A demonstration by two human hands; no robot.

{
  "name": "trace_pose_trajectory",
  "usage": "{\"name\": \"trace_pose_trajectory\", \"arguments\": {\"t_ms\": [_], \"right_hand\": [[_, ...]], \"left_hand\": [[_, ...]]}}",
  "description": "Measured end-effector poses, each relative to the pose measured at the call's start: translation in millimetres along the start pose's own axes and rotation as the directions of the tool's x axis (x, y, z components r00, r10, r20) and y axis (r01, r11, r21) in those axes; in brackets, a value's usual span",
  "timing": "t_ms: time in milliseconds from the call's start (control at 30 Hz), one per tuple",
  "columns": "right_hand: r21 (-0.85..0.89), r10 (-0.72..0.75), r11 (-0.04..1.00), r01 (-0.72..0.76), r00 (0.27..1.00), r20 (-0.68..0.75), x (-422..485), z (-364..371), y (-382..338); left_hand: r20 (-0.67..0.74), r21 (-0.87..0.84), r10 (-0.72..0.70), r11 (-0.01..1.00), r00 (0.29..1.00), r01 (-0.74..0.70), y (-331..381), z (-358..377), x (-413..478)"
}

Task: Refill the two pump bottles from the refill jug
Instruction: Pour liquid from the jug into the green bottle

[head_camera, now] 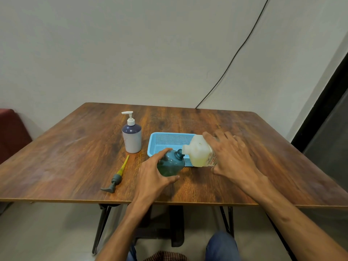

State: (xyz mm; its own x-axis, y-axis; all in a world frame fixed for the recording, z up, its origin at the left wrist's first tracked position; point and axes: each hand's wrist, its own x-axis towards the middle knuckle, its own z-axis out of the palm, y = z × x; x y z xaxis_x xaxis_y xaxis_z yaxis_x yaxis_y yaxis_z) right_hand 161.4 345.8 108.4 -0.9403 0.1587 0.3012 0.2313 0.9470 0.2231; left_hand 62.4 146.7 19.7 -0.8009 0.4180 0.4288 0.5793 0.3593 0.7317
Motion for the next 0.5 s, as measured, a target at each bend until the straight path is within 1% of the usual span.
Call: {"name": "trace_pose_trajectory", "arguments": {"t_ms": [500], "right_hand": [[-0.004,-0.008,1.0,0.008,1.0,0.008,-1.0,-2.2,-2.1]], "left_hand": [[-0.004,-0.012,-0.003,1.0,1.0,0.003,-1.3,-0.9,-2.5]]}}
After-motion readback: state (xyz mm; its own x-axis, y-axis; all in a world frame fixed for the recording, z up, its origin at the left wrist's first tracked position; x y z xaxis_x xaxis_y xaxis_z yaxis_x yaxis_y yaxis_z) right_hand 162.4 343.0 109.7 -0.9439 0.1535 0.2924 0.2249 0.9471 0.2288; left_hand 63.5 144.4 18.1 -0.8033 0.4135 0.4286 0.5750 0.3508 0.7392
